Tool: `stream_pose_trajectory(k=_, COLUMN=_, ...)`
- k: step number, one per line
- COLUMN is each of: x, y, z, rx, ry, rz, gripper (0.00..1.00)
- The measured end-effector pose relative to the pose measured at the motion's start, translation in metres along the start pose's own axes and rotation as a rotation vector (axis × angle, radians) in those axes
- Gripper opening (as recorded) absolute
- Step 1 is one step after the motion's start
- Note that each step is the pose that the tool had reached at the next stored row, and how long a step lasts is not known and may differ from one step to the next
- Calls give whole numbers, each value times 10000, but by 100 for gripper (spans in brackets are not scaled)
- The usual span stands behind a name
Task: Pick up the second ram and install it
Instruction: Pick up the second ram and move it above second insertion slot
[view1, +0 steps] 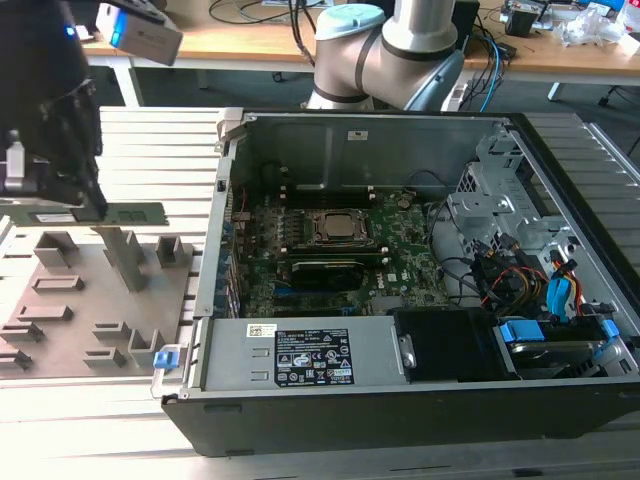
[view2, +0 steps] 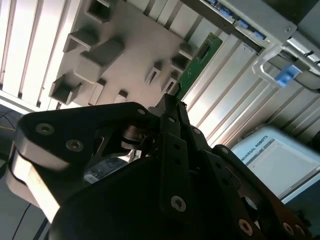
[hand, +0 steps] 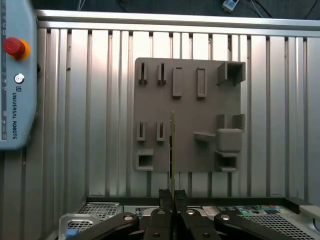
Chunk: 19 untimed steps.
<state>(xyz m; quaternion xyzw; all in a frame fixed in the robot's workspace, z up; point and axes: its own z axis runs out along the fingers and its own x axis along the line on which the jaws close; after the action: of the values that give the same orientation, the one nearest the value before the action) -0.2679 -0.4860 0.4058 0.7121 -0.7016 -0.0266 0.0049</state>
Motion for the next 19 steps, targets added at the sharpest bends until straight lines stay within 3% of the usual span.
stream_pose_trajectory(k=2, x=-2, y=-71, z=-3, rx=-3, ry=-1, rz=1, gripper=14)
stream_pose_trajectory(k=6, x=-12, y=-311, z=-13, rx=-17, ry=-1, rz=2, gripper=14)
stream_pose_trajectory(k=10, x=-19, y=-456, z=-20, rx=-26, ry=-1, rz=1, gripper=14)
stream_pose_trajectory(k=13, x=-29, y=-694, z=-30, rx=-43, ry=-1, rz=1, gripper=14)
stream_pose_trajectory(k=15, x=-32, y=-767, z=-33, rx=-48, ry=-1, rz=3, gripper=14)
stream_pose_trajectory(k=19, x=-40, y=-1021, z=-44, rx=-66, ry=-1, rz=3, gripper=14)
